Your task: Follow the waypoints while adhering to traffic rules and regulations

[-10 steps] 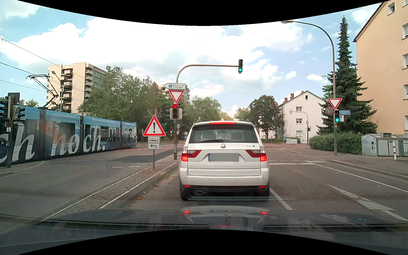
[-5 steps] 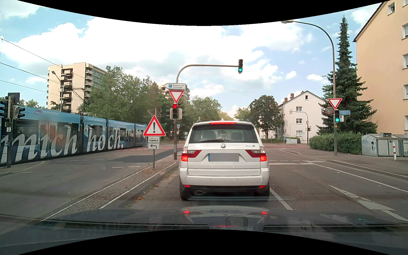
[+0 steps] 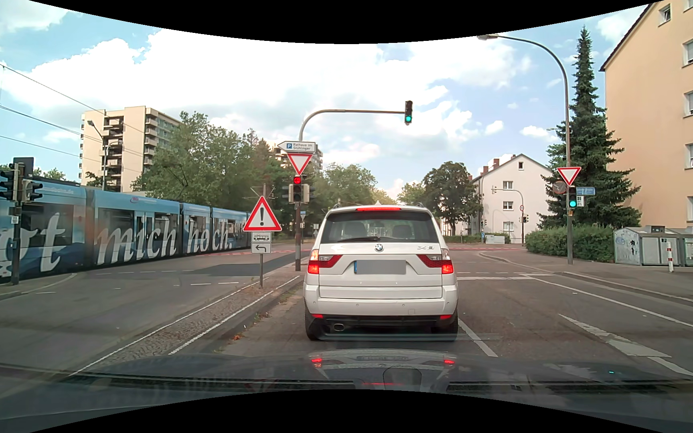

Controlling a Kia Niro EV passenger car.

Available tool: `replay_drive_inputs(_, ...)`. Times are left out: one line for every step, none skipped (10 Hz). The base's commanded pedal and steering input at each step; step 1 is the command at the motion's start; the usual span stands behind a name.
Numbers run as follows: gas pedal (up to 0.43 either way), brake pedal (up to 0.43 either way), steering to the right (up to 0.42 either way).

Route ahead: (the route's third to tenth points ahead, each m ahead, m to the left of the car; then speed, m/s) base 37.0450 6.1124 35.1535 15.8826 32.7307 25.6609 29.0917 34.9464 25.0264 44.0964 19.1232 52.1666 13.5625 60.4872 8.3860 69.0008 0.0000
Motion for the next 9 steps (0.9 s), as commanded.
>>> replay_drive_inputs(0.000,0.287,-0.004)
replay_drive_inputs(0.000,0.287,-0.004)
replay_drive_inputs(0.000,0.287,-0.004)
replay_drive_inputs(0.000,0.287,-0.004)
replay_drive_inputs(0.000,0.287,-0.004)
replay_drive_inputs(0.000,0.287,-0.004)
replay_drive_inputs(0.000,0.287,-0.004)
replay_drive_inputs(0.000,0.287,-0.004)
replay_drive_inputs(0.000,0.287,-0.004)
